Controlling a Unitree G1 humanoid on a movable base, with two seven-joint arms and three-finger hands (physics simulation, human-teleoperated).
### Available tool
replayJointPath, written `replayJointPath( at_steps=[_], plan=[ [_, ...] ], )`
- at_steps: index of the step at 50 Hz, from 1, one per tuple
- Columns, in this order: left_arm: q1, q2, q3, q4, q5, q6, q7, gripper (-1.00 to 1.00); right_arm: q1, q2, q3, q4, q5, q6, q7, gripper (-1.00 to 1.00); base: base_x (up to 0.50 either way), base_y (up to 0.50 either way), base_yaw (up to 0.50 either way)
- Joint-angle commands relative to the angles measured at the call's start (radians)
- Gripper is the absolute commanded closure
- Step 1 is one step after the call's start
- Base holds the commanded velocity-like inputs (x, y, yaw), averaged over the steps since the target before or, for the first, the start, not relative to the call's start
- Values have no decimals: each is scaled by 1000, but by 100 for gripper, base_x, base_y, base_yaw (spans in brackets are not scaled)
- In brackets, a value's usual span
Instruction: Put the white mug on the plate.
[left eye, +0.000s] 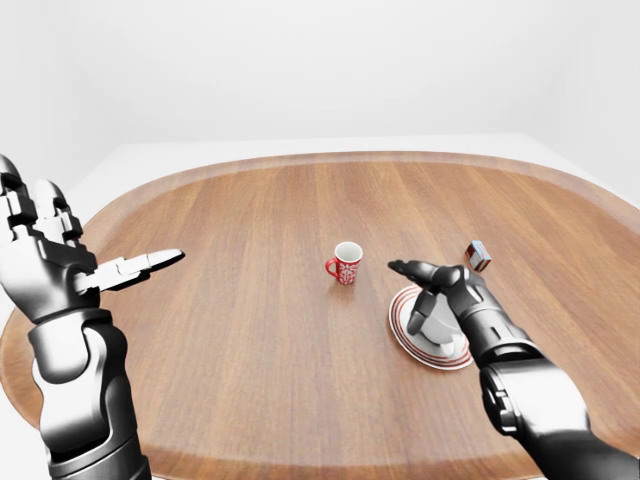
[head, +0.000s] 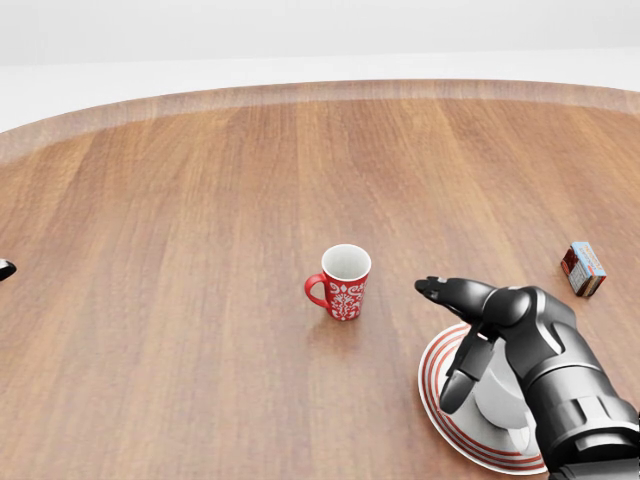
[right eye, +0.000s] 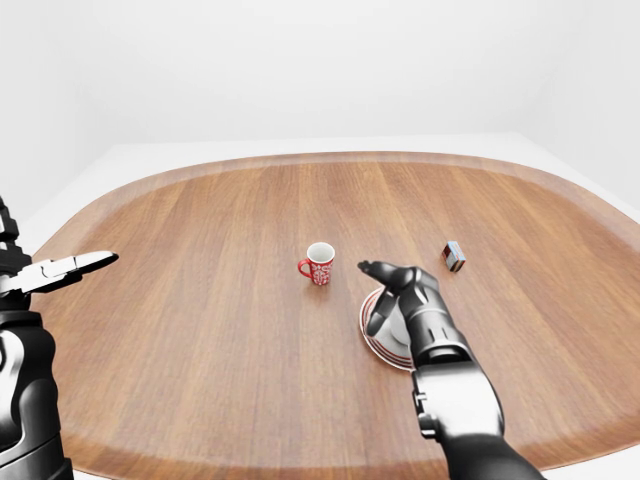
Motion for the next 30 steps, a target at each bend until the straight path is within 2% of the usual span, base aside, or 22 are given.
replayJointPath(
  at_steps=[1, 3, 7, 12, 17, 18, 20, 21, 26, 30],
  plan=[
    [0, -6, -11, 6, 6, 0, 7, -100, -3, 36, -42, -75, 139, 0, 88, -100, 0, 0, 0],
    [0, -6, -9, 4, 5, 0, 7, -100, -19, 57, -87, -113, 257, 0, 88, -100, 0, 0, 0],
    [1, -7, -10, 2, 6, 0, 7, -100, -51, 54, -91, -126, 381, 0, 88, -100, 0, 0, 0],
    [1, -7, -11, 4, 7, 0, 7, -100, -68, 37, -81, -113, 459, 0, 88, -100, 0, 0, 0],
    [2, -7, -9, -1, 5, 0, 7, -100, -128, 16, -110, -11, 542, 0, -41, -100, 0, 0, 0],
    [1, -7, -9, 0, 6, 0, 7, -100, -164, 10, -154, 25, 598, 0, -103, -100, 0, 0, 0],
    [1, -7, -9, 1, 6, 0, 7, -100, -176, -2, -143, 50, 623, 0, -149, -100, 0, 0, 0],
    [1, -7, -10, 0, 6, 0, 7, -100, -200, -9, -174, 80, 666, 0, -209, -100, 0, 0, 0],
    [1, -7, -11, 0, 7, 0, 7, -100, -228, -3, -202, 16, 874, 0, -146, -100, 0, 0, 0],
    [0, -5, -6, 0, 4, 0, 6, -100, -256, 9, -233, -69, 1093, 0, -88, -100, 0, 0, 0]
  ],
)
